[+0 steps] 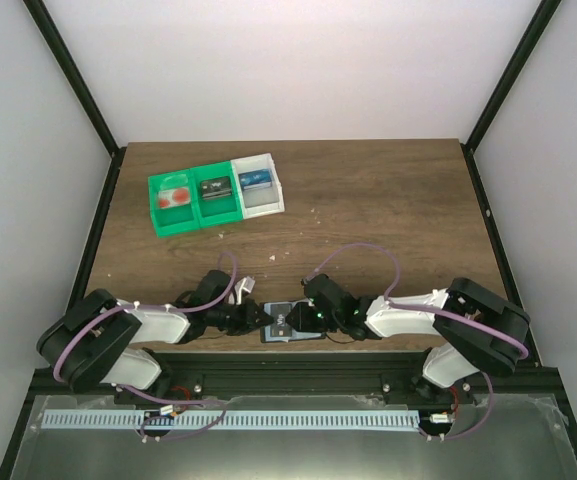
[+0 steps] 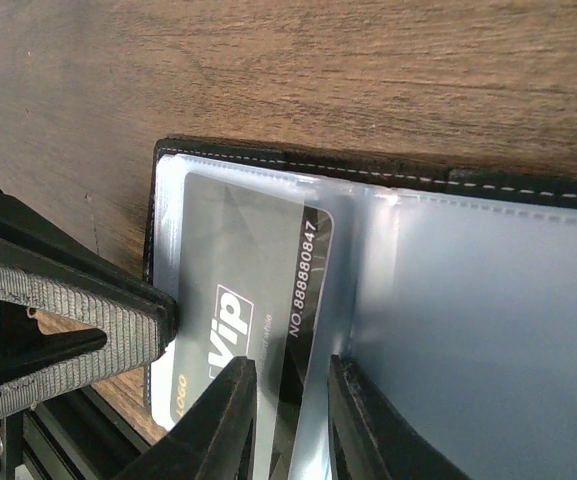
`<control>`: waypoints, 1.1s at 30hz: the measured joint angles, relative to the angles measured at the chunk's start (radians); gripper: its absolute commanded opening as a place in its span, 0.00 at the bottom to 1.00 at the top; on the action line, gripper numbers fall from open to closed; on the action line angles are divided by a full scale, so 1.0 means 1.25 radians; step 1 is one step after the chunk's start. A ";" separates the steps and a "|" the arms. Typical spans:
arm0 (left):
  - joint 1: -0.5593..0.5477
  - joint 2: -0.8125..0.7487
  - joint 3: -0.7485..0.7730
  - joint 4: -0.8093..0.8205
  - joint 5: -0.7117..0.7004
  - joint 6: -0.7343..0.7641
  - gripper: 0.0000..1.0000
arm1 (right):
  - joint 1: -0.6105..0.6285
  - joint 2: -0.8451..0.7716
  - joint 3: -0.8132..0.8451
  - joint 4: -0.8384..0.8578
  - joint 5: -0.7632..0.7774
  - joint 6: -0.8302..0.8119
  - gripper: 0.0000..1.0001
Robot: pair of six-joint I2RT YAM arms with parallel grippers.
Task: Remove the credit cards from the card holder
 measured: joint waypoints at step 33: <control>0.000 0.026 0.000 0.031 -0.001 0.008 0.09 | -0.025 -0.068 -0.084 0.129 -0.057 0.018 0.01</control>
